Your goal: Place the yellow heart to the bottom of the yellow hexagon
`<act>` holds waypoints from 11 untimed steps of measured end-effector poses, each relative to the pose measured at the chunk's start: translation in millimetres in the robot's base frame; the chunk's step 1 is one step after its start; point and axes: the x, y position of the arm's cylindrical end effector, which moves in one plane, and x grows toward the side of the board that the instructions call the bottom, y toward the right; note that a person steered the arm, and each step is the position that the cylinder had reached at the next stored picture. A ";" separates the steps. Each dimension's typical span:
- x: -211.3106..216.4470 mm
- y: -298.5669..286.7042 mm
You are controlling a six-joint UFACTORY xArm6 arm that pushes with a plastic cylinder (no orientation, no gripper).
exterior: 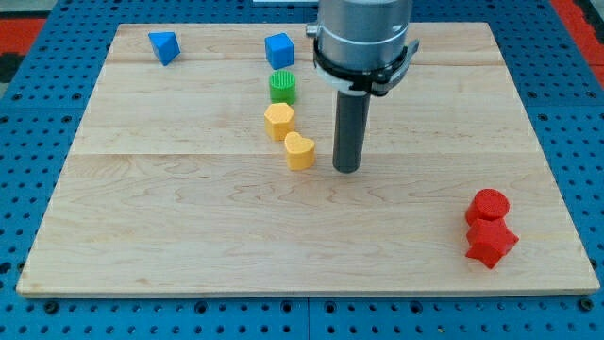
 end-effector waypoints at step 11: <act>-26.8 130.1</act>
